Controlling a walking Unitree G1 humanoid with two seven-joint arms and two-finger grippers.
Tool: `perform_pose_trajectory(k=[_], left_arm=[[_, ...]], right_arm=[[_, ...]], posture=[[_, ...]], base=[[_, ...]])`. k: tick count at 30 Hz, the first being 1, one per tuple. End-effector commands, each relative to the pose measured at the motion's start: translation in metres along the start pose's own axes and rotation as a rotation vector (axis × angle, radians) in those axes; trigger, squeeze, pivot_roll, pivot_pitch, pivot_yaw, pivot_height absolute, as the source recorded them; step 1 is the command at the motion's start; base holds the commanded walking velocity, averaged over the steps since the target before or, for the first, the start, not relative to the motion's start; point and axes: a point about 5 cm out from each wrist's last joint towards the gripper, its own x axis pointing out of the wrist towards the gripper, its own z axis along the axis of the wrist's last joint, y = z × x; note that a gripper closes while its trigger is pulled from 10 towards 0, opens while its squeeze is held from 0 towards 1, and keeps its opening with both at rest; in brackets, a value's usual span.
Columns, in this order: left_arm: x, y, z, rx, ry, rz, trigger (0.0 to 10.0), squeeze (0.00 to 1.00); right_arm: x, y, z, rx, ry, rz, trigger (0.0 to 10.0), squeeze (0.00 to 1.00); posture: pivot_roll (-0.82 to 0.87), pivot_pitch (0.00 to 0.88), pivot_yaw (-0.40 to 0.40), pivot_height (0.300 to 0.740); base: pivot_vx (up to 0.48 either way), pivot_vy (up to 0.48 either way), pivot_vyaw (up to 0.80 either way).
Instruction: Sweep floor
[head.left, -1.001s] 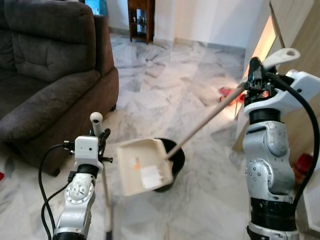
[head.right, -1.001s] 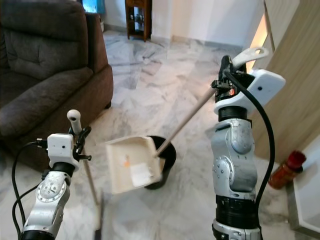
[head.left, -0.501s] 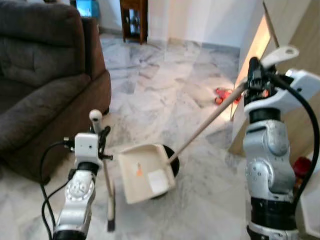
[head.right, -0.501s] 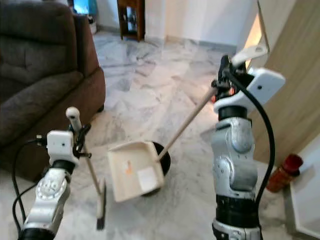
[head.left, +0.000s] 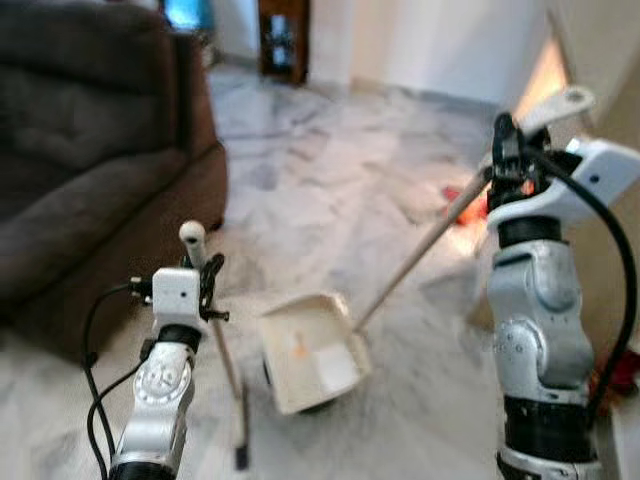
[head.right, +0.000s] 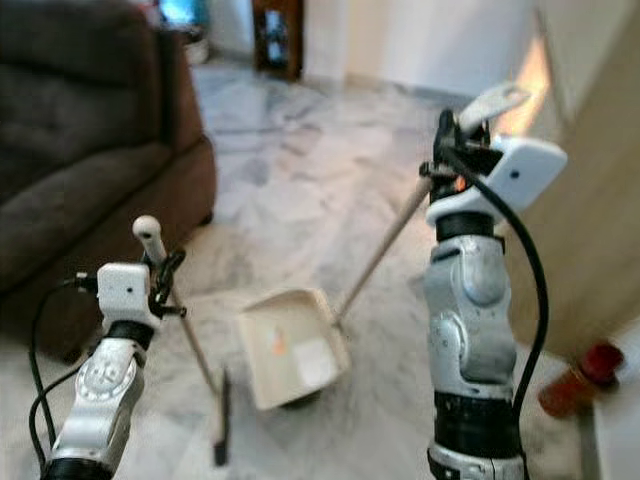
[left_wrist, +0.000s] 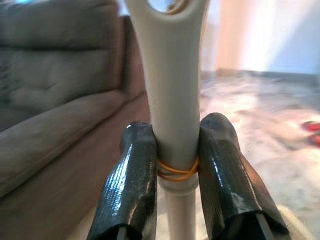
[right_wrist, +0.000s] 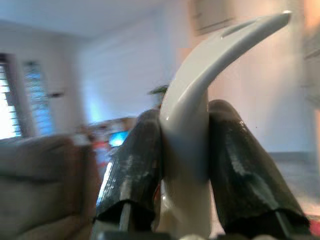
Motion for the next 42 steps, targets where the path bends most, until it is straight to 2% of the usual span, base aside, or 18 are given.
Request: perform_pose_trajectory(k=[1,18,26,34,39,42], left_arm=[[0.005,-0.004,0.011,0.009,-0.053,-0.011,10.0,0.00],[0.006,-0.003,0.012,0.009,-0.053,-0.002,10.0,0.00],[0.005,-0.006,0.011,0.005,-0.051,-0.011,10.0,0.00],[0.006,-0.010,0.013,-0.003,-0.070,-0.032,10.0,0.00],[0.005,-0.011,0.011,0.004,-0.062,-0.038,10.0,0.00],[0.004,-0.012,0.011,0.016,-0.062,-0.053,10.0,0.00]], right_arm=[[0.003,0.001,0.017,0.055,-0.079,0.002,10.0,0.00],[0.003,0.003,0.017,0.063,-0.072,0.006,10.0,0.00],[0.003,0.008,0.016,0.074,-0.073,0.019,10.0,0.00],[0.002,0.015,0.017,0.051,-0.089,0.023,10.0,0.00],[0.000,0.023,0.014,-0.008,-0.094,0.047,10.0,0.00],[-0.003,0.034,0.011,-0.099,-0.092,0.114,10.0,0.00]], posture=[[0.05,0.000,-0.027,0.740],[0.06,0.000,-0.031,0.740],[0.05,0.000,-0.027,0.740],[0.04,0.000,-0.024,0.740],[0.04,0.000,-0.020,0.740],[0.04,0.000,-0.020,0.740]], base=[[0.296,0.000,0.00],[0.297,0.000,0.00],[0.296,0.000,0.00],[0.000,0.000,0.00],[0.000,0.000,0.00],[0.000,0.000,0.00]])
